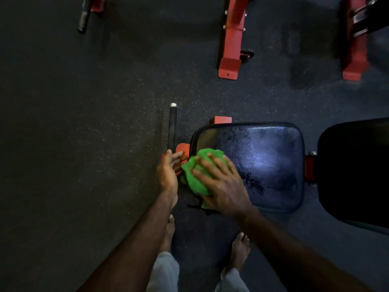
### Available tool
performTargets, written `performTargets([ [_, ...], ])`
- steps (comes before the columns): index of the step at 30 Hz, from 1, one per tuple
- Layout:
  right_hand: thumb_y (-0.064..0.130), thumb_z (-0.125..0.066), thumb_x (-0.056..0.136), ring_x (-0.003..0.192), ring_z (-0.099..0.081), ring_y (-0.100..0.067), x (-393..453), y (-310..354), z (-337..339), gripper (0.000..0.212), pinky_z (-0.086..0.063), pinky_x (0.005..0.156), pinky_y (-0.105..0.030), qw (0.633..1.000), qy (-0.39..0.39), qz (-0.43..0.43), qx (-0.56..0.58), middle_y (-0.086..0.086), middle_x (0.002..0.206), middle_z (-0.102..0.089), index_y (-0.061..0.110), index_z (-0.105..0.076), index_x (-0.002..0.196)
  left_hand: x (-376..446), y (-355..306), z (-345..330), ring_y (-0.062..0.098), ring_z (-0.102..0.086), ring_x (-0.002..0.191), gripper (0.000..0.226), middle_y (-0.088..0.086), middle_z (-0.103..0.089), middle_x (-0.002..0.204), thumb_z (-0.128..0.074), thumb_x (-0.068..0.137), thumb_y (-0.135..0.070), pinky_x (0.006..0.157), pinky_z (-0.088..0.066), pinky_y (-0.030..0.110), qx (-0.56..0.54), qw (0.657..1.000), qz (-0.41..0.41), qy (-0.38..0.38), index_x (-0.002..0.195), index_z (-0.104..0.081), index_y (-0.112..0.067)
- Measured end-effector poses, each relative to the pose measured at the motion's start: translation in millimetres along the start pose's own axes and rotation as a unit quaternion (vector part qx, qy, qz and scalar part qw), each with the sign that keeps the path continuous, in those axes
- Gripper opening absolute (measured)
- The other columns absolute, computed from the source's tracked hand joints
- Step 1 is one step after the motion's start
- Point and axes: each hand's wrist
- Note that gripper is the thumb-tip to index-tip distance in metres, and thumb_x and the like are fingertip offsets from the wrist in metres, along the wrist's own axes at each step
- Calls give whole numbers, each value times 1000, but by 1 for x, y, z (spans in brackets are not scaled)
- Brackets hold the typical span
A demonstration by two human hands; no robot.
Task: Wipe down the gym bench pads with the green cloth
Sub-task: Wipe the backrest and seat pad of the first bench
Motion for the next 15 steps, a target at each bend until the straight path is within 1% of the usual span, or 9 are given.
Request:
performTargets([
  [2, 50, -68, 85, 149, -36, -36, -1, 11, 1, 69, -32, 118, -63, 979, -45, -196, 37, -6, 162, -41, 30, -53, 149, -4, 2, -2, 17, -72, 91, 47, 9, -76, 109, -41, 108, -41, 78, -54, 30, 10, 1000, -1, 6, 117, -73, -9],
  [3, 48, -72, 82, 151, -32, -36, -2, 25, -1, 74, -28, 120, -63, 965, -53, -252, 39, -7, 164, -38, 30, -50, 151, -6, 4, -5, 15, -71, 85, 42, 9, -77, 105, -44, 107, -38, 74, -55, 29, 12, 1000, -9, 6, 114, -74, -9],
  [4, 45, -78, 79, 152, -27, -37, -5, 42, -5, 81, -25, 121, -63, 966, -51, -250, 34, -8, 165, -36, 30, -48, 153, -8, 6, -8, 17, -70, 81, 36, 10, -77, 99, -50, 106, -34, 74, -55, 32, 10, 1000, -19, -1, 107, -76, -9],
  [7, 46, -85, 72, 152, -25, -36, -28, 40, -9, 93, -23, 122, -61, 998, -19, -66, 5, -7, 166, -32, 30, -43, 153, -10, 9, -16, 20, -69, 82, 20, 6, -75, 90, -61, 100, -22, 78, -54, 33, 17, 998, -57, -24, 91, -77, -15],
  [8, 46, -87, 71, 151, -27, -36, -37, 26, -6, 96, -24, 122, -61, 998, -20, -64, -3, -7, 166, -32, 31, -40, 154, -13, 9, -18, 16, -68, 82, 19, 2, -75, 88, -60, 101, -21, 77, -54, 31, 30, 997, -62, -25, 90, -76, -18],
  [10, 37, -90, 69, 150, -31, -37, -48, 16, -6, 99, -28, 121, -62, 975, -56, -216, 17, -9, 165, -34, 30, -41, 155, -16, 9, -23, 12, -64, 82, 19, -4, -70, 84, -60, 102, -16, 78, -51, 30, 37, 995, -87, -43, 88, -73, -22],
  [12, 30, -88, 71, 153, -26, -38, -47, 36, -7, 97, -28, 120, -64, 926, -93, -365, 40, -12, 167, -31, 27, -43, 156, -21, 10, -28, 14, -62, 94, 11, -4, -69, 93, -62, 101, -21, 86, -49, 29, 61, 991, -105, -60, 99, -73, -20],
  [13, 31, -86, 71, 154, -21, -39, -44, 51, -8, 99, -25, 121, -65, 926, -88, -366, 40, -13, 168, -28, 26, -40, 158, -24, 13, -31, 15, -63, 101, 17, -3, -71, 102, -63, 100, -28, 91, -49, 30, 82, 988, -112, -65, 110, -73, -19],
  [15, 41, -84, 73, 156, -16, -38, -50, 61, -13, 102, -18, 121, -64, 967, -44, -247, 33, -12, 170, -21, 29, -33, 161, -25, 22, -32, 18, -64, 113, 40, 1, -71, 122, -60, 97, -42, 103, -50, 37, 147, 977, -132, -74, 129, -68, -22],
])
Point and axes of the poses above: each hand's wrist, its own x-axis towards the middle knuckle, its own z-axis out of the back of the hand, y = z × x
